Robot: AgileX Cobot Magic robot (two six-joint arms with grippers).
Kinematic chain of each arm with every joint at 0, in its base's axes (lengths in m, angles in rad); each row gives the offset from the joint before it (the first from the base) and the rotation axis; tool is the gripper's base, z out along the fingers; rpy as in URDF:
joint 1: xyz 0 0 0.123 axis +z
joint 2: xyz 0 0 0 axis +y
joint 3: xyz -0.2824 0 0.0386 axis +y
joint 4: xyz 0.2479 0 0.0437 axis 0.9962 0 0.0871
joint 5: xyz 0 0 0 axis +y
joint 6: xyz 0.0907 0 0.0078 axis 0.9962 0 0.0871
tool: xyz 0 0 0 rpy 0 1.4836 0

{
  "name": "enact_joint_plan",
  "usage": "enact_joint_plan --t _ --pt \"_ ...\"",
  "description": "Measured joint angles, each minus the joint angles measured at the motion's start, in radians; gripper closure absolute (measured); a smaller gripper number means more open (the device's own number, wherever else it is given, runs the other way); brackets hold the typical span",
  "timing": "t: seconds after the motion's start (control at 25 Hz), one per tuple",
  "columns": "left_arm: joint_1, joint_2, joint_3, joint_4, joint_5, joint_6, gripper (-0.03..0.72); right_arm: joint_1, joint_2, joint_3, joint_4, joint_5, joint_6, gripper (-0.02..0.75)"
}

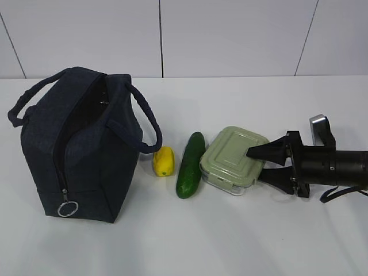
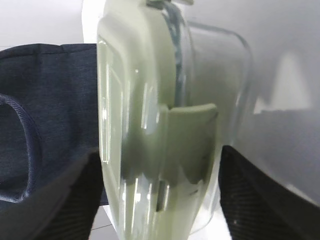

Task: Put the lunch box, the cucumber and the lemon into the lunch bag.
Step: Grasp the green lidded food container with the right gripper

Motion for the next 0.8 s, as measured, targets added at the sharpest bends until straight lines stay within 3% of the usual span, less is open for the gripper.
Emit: enact_joint_plan --t 0.24,0.8 --pt "0.0 0.0 0.0 0.0 0.0 0.0 0.451 0.0 0.0 0.0 0.0 0.0 0.0 0.293" --pt "0.0 0.0 0.0 0.0 0.0 0.0 0.451 0.0 0.002 0.0 0.004 0.0 -0.001 0.357"
